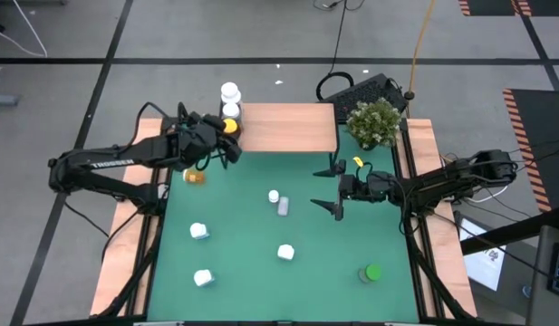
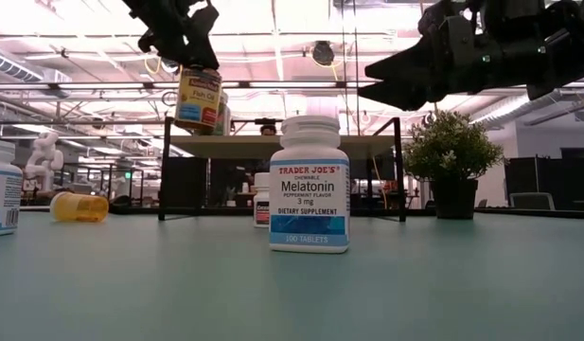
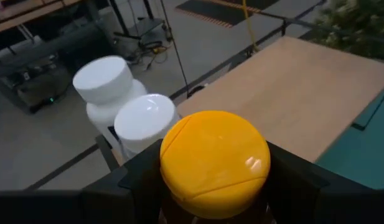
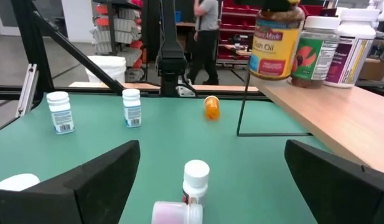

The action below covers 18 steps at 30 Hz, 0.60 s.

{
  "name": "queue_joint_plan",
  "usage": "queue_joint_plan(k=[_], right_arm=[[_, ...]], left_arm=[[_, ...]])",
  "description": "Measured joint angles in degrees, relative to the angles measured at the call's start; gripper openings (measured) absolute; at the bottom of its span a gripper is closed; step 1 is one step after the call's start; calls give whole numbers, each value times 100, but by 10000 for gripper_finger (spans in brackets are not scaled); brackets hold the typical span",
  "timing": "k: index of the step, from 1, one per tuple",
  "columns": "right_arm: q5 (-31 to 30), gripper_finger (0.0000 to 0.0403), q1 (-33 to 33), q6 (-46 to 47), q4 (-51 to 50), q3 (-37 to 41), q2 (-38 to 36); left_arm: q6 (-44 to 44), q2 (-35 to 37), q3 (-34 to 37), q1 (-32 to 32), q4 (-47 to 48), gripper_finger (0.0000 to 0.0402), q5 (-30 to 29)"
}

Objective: Pick and place medicine bottles onto shelf by color
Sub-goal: Put the yellow pill bottle on the shelf

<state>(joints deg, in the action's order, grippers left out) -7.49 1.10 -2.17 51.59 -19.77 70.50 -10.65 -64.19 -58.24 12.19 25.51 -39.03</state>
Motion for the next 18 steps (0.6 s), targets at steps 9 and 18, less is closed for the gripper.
queue_joint_plan(k=[9,18], right_arm=[[0,393,0,22,39,0,0],[2,393,0,26,39,0,0]], left_arm=[[-40,-168,-2,175,-143,225,20],[-45,-259,-4,334,-281,225,268]])
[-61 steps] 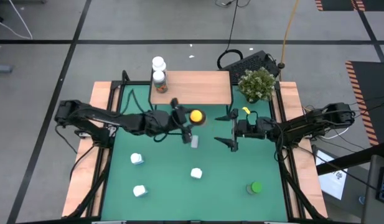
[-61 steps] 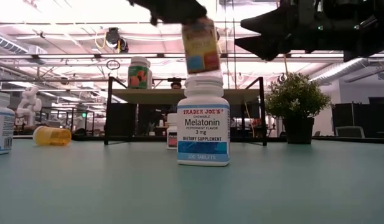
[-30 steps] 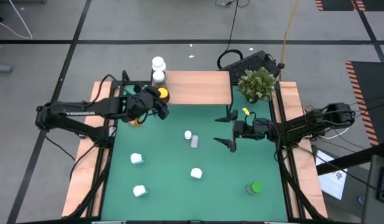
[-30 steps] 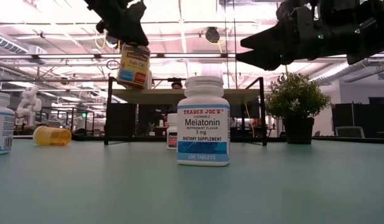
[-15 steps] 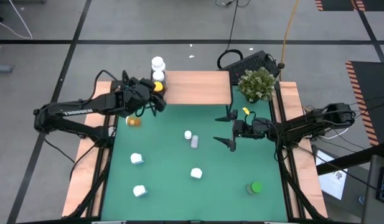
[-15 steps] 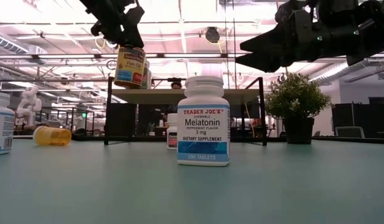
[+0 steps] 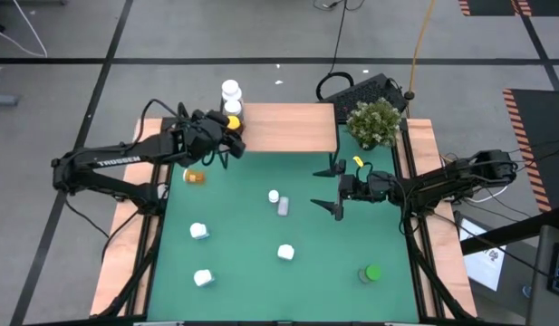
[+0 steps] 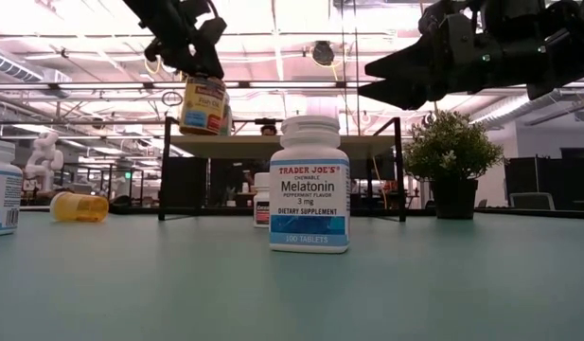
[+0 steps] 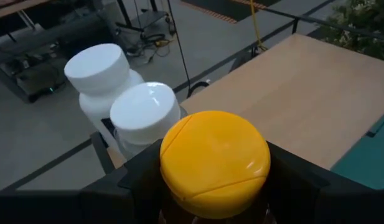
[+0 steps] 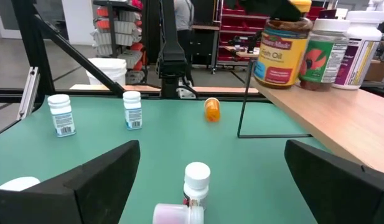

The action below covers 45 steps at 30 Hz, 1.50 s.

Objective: Pick and place medicine bottles onto shelf by color
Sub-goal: Put the yellow pill bottle on the shelf

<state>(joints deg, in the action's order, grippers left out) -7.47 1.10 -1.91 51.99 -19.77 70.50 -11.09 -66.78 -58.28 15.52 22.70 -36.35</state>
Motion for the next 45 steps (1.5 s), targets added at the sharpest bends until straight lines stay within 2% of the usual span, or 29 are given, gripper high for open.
queue_joint_plan(k=[16,29,35,45], right_arm=[[0,393,0,15,0,0,0],[0,393,0,83,0,0,0],[0,393,0,83,0,0,0],[0,393,0,85,-2,0,0]], left_arm=[[174,-35,2,11,-29,229,51],[207,-32,2,16,12,291,47],[480,17,0,16,28,302,47],[453,19,0,16,28,323,49]])
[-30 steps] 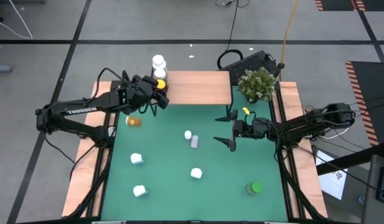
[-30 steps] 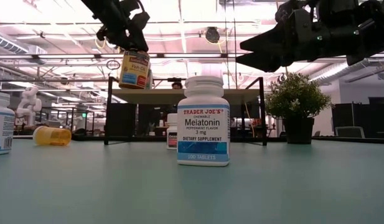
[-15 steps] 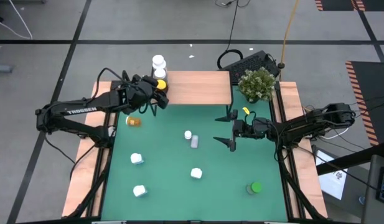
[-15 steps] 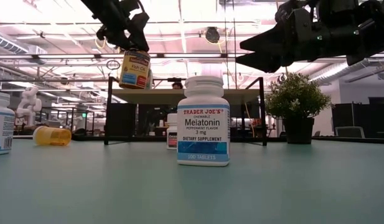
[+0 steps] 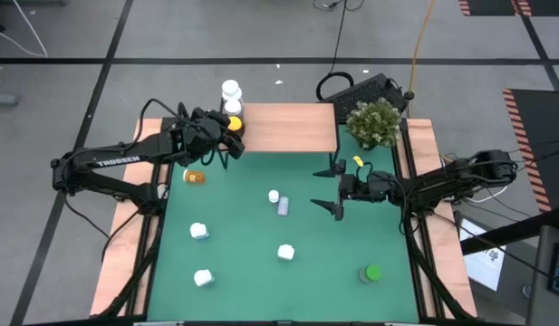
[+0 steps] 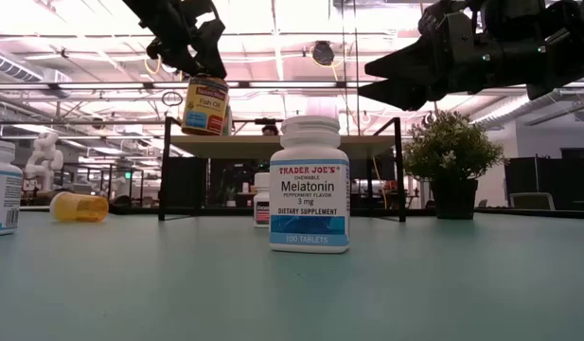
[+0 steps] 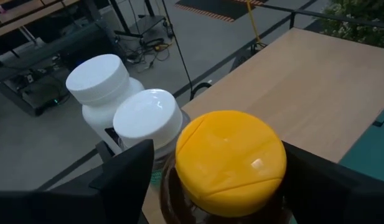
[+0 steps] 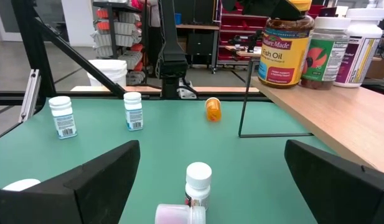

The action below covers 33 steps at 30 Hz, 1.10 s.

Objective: Pick and place medicine bottles onto shelf by color
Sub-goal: Put the yellow pill bottle on the shelf

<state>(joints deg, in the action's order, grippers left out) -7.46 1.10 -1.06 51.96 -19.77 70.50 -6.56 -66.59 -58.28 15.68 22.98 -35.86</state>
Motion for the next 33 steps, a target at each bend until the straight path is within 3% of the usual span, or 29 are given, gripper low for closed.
queue_joint_plan(k=[9,23,33], right_arm=[[0,393,2,-2,-48,0,0],[-7,393,2,-4,-105,-4,4],[-19,393,2,-54,-212,-4,3]], left_arm=[[49,57,1,0,56,366,0],[181,661,10,-3,198,356,-19],[-810,1392,9,-382,1967,356,-34]])
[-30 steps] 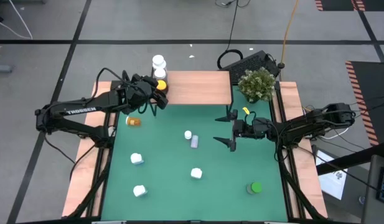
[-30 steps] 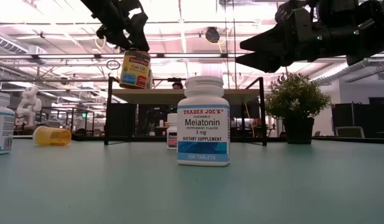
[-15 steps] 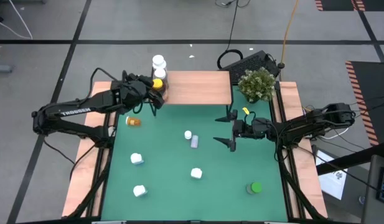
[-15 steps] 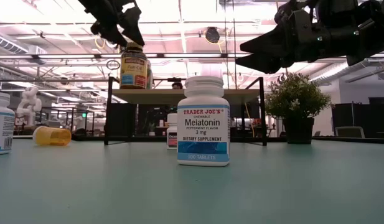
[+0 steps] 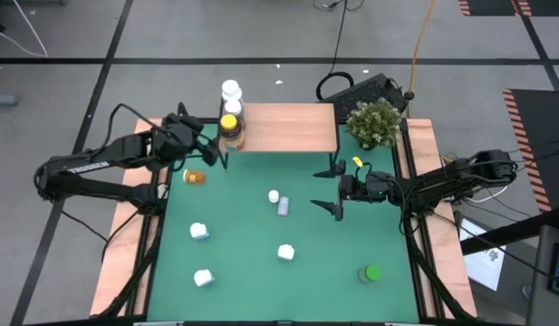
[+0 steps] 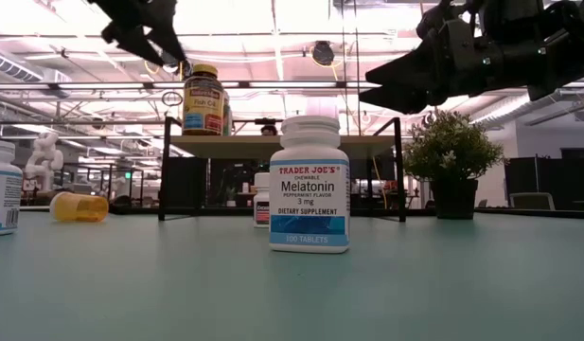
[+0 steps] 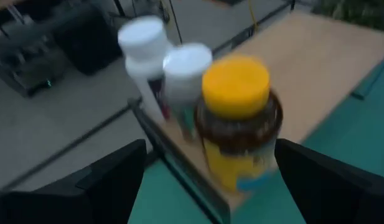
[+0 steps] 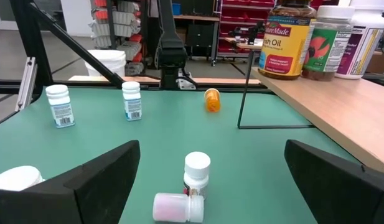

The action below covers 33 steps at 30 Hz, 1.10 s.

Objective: Pick and place medicine bottles onto shelf by color
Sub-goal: Put the yellow pill bottle on the shelf

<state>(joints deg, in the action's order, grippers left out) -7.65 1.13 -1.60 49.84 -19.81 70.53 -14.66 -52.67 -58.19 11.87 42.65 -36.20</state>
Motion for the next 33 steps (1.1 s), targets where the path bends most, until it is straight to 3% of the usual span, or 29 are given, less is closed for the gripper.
queue_joint_plan(k=[5,11,19,33], right_arm=[[-1,393,0,3,0,0,1],[10,393,0,91,5,0,-1],[14,393,-1,103,94,0,-1],[17,393,-2,76,112,0,-1]], left_arm=[[-602,-95,37,-383,575,356,-10],[-698,-468,738,-601,-224,356,-246],[-379,-804,1290,-555,-1349,356,-336],[-49,-918,1298,-49,-1749,356,-351]])
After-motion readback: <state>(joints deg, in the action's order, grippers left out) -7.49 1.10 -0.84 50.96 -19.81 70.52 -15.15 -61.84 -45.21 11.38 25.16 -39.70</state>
